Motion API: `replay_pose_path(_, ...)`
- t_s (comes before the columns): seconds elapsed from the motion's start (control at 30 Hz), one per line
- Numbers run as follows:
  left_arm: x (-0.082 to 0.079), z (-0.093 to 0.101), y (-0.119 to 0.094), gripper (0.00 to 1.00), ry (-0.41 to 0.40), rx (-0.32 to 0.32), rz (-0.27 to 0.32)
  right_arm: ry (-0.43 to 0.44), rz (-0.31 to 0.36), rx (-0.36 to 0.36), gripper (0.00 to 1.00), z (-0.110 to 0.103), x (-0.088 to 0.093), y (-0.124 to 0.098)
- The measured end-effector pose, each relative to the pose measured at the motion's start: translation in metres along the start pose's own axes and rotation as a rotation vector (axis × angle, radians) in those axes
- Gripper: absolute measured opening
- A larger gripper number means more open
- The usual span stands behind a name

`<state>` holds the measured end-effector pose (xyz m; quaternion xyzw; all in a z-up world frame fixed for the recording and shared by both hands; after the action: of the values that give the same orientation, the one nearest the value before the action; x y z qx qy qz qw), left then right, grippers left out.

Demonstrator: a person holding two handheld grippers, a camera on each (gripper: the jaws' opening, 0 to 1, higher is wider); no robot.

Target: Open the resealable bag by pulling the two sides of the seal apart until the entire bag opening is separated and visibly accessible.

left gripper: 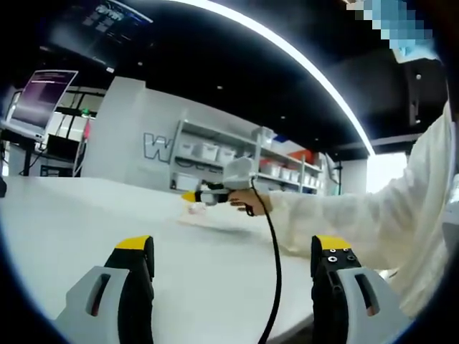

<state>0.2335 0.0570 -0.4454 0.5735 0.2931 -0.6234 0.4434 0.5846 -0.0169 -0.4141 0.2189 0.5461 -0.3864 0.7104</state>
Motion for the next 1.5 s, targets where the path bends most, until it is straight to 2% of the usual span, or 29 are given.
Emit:
replay_pose_path(0.07,0.000,0.000,0.000,0.90,0.000,0.000,0.000,0.006,0.030,-0.005,0.87,-0.001,-0.004,-0.003)
replay_pose_path(0.17,-0.001,0.001,0.000,0.90,0.002,0.002,0.000,0.022,0.048,-0.010,0.86,-0.005,-0.008,-0.013)
replay_pose_path(0.5,-0.001,0.002,0.002,0.90,0.001,0.007,0.000,-0.040,0.028,-0.018,0.90,-0.003,-0.009,-0.024)
replay_pose_path(0.77,-0.001,0.002,0.002,0.90,0.002,0.010,0.000,-0.039,0.017,-0.016,0.90,0.000,-0.004,-0.029)
replay_pose_path(0.83,-0.001,0.003,0.002,0.90,0.003,0.011,0.002,-0.029,0.025,-0.013,0.93,0.001,-0.006,-0.030)
replay_pose_path(0.87,-0.002,0.002,0.002,0.90,0.004,0.010,0.002,-0.029,0.034,-0.012,0.98,0.002,-0.007,-0.030)
replay_pose_path(0.93,-0.001,0.001,0.002,0.90,0.004,0.006,0.000,-0.035,0.042,-0.002,0.99,0.003,-0.009,-0.031)
replay_pose_path(1.17,0.000,0.001,0.002,0.90,0.005,0.007,-0.004,-0.033,0.049,-0.009,0.99,0.000,-0.012,-0.039)
replay_pose_path(1.5,0.000,0.001,0.002,0.90,0.004,0.006,-0.004,-0.021,0.066,-0.010,0.99,0.006,-0.013,-0.051)
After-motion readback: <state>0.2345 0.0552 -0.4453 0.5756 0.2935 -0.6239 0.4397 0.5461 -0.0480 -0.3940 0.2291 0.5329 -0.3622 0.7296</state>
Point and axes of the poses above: the point that each gripper's makers call its tool centre point, and the gripper's own axes: y roughly forward along the fingers, z roughly to its right, x roughly out of its underside, the point moved 2 cm from there along -y, roughly backward along the fingers, and after that the axes turned 1 degree about x, right-handed, at the moved point
